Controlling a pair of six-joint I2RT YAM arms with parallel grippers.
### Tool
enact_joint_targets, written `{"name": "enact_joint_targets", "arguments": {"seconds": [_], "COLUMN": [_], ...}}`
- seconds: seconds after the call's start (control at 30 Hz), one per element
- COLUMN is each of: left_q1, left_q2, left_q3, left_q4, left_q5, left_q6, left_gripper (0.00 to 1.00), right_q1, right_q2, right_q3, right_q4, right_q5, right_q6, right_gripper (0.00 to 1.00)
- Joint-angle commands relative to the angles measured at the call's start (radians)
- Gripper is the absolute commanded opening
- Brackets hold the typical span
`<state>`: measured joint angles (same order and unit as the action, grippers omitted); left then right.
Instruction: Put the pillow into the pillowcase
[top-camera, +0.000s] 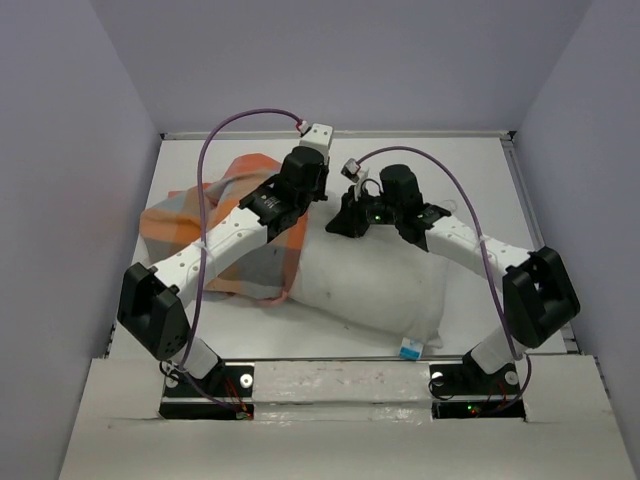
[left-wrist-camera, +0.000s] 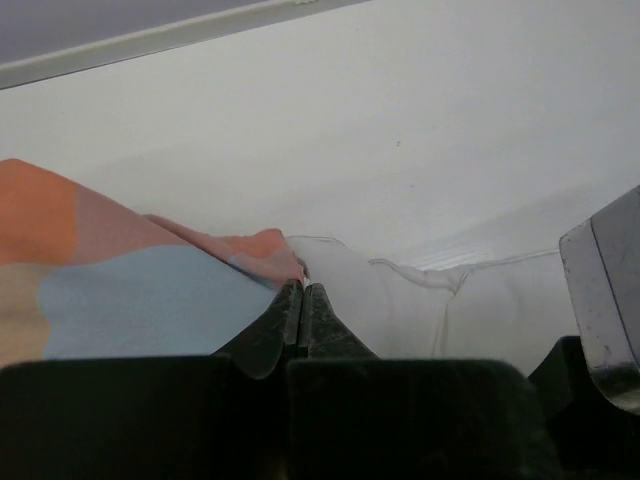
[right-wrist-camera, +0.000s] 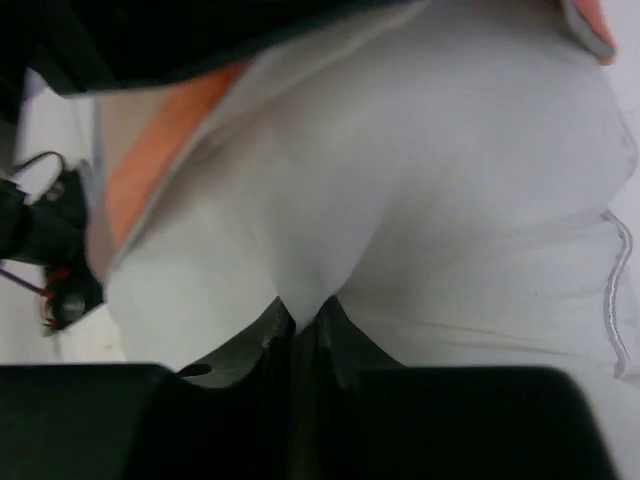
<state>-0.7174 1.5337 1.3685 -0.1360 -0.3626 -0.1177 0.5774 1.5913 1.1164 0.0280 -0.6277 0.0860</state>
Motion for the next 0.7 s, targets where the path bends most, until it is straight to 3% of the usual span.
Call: {"name": "enact_joint_targets", "arguments": {"seconds": [0.0, 0.07, 0.3, 0.43, 0.67], "left_q1": [-0.007, -0.007, -0.014, -0.082, -0.237], "left_q2": [-0.070, -0.105, -0.242, -0.337, -0.323], "left_q3": [-0.012, -0.043, -0.267, -0.397, -0.319], "left_q4": [0.128, 0.183, 0.381, 0.512, 0.529], "left_q5": [0.239, 0.324, 0.565, 0.553, 0.570], "left_q6": [-0.114, -0.164, -0.385, -0.525, -0.579], "left_gripper": [0.00, 0.00, 0.00, 0.00, 0.00], "right_q1": [0.041, 0.041, 0.041, -0.068, -0.111], "right_q2": [-0.088, -0.167, -0.306, -0.188, 0.005], "right_q3": [-0.038, -0.090, -0.148, -0.185, -0.170], "right_q4": [0.227, 0.329, 0.443, 0.510, 0.608], "right_q5": [-0.239, -0.218, -0.057, 0.031, 0.204], "right_q6": [0.130, 0.178, 0.221, 0.316, 0.521], "right_gripper": [0.00, 0.00, 0.00, 0.00, 0.00]}}
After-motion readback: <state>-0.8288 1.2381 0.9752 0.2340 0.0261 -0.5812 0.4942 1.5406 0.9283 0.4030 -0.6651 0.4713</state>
